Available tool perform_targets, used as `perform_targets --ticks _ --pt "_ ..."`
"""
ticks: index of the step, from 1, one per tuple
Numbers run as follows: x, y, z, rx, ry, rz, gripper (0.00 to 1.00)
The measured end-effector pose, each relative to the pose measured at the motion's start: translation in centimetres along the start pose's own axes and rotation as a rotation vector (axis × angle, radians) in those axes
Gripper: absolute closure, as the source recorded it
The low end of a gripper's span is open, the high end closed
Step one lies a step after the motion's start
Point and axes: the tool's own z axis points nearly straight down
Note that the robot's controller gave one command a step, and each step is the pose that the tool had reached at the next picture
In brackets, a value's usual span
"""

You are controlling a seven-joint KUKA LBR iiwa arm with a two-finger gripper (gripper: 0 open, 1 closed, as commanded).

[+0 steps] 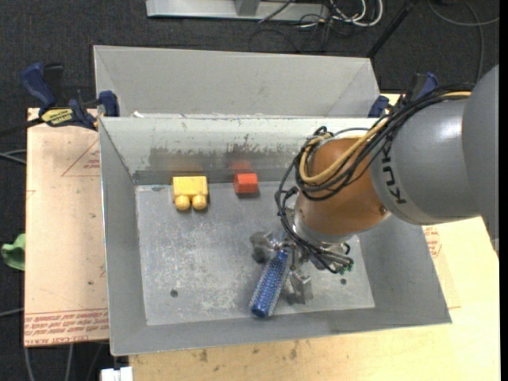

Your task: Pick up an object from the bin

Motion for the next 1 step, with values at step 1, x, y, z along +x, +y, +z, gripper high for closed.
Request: perform_targets --ticks 1 --pt "-0.56 1.86 -3.31 0.004 -0.007 -0.249 0.0"
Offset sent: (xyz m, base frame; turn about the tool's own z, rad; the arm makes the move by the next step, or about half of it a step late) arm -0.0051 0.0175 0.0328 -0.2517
